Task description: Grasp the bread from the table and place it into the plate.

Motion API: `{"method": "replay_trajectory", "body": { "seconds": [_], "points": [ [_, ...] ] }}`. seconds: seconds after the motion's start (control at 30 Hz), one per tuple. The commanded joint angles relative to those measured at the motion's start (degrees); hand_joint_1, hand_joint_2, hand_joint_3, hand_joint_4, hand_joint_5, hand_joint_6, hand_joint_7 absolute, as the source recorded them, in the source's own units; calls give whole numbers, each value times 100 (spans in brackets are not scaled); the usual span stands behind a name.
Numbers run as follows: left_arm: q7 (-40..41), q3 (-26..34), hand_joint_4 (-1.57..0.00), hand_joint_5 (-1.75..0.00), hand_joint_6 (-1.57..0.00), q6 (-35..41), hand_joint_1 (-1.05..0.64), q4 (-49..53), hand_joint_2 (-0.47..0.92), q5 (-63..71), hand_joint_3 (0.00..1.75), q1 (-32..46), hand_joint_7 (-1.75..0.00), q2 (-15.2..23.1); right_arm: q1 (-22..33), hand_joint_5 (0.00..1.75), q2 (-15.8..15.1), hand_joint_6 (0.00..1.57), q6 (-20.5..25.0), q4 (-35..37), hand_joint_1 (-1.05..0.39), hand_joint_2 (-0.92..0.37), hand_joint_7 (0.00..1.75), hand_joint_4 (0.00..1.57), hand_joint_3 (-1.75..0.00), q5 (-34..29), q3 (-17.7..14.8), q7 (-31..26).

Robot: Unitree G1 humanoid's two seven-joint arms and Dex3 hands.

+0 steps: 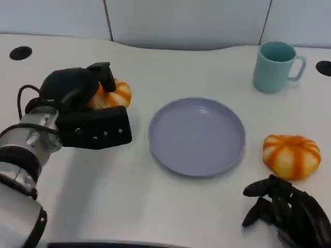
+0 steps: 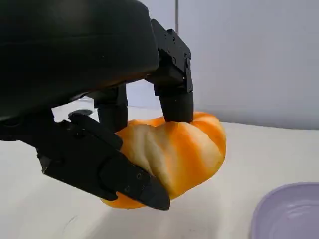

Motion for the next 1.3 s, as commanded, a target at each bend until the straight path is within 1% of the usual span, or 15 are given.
{"method": "replay_trajectory", "body": {
  "seconds": [0.03,0.13,0.47,0.6,0.7,0.73,0.77,0.8,0.87,0.9,0.93,1.03,1.17,1.23,1.3],
  "points": [
    [253,-223,-86,-175,-65,-319,-13,-115,90,217,10,-306,-175,-118,46,156,-25,64,-97,58,-40,-92,108,61,-39,25,-18,52],
    [331,-337,-88,-175,-67,-424,-12,-119,90,311,10,-371,-175,-255,22,155,-17,64,-76,101,-41,-92,108,60,-39,30,-17,57],
    [145,-654,-91,-175,-70,-679,-15,-152,90,506,15,-581,-175,-699,-47,153,-13,63,-94,187,-43,-92,109,61,-37,-67,34,-21],
    [-251,-696,-92,-175,-71,-705,-14,-150,90,453,18,-656,-175,-858,-77,153,1,62,-117,237,-42,-92,110,61,-37,-70,47,-21],
    [-318,-734,-92,-175,-71,-702,-14,-174,89,467,22,-655,-175,-971,-128,153,3,62,-231,362,-43,-92,110,61,-37,-20,34,90],
    [-309,-747,-92,-175,-72,-706,-14,-179,87,474,26,-649,-175,-1006,-142,154,7,61,-266,395,-44,-92,110,62,-37,-6,33,120],
    [-305,-756,-92,-175,-72,-709,-15,-181,79,477,40,-645,-175,-1027,-152,153,10,61,-287,417,-44,-92,110,61,-37,1,31,138],
    [-270,-797,-92,-175,-72,-707,-16,-183,68,511,60,-645,-175,-1069,-191,154,15,60,-332,513,-44,-92,112,60,-38,69,14,265],
    [-232,-890,-94,-175,-73,-705,-15,-176,55,583,81,-655,-175,-1138,-279,156,26,57,-533,772,-44,-92,117,57,-41,145,-24,479],
    [-229,-928,-94,-175,-73,-701,-14,-168,49,615,88,-661,-175,-1160,-303,157,35,56,-588,849,-46,-92,120,56,-42,156,-34,524],
    [-258,-954,-94,-175,-73,-693,-13,-158,46,642,91,-667,-175,-1174,-310,157,48,56,-621,881,-47,-92,121,56,-42,151,-32,531],
    [-349,-1030,-92,-175,-70,-655,-17,-141,45,697,91,-669,-175,-1214,-313,158,82,55,-651,897,-47,-92,123,57,-43,137,-21,538],
    [-130,-1206,-93,-175,-67,-620,-19,-152,50,860,88,-635,-175,-1245,-222,159,114,54,-572,649,-45,-92,124,58,-43,39,48,403],
    [86,-1349,-93,-175,-63,-594,-24,-153,56,1024,72,-640,-175,-1231,-178,160,115,54,-522,536,-45,-92,125,58,-44,2,83,339],
    [190,-1422,-84,-175,-57,-539,-29,-136,66,1105,51,-634,-175,-1234,-148,160,127,54,-483,467,-45,-92,125,57,-44,15,95,322]
  ]
}}
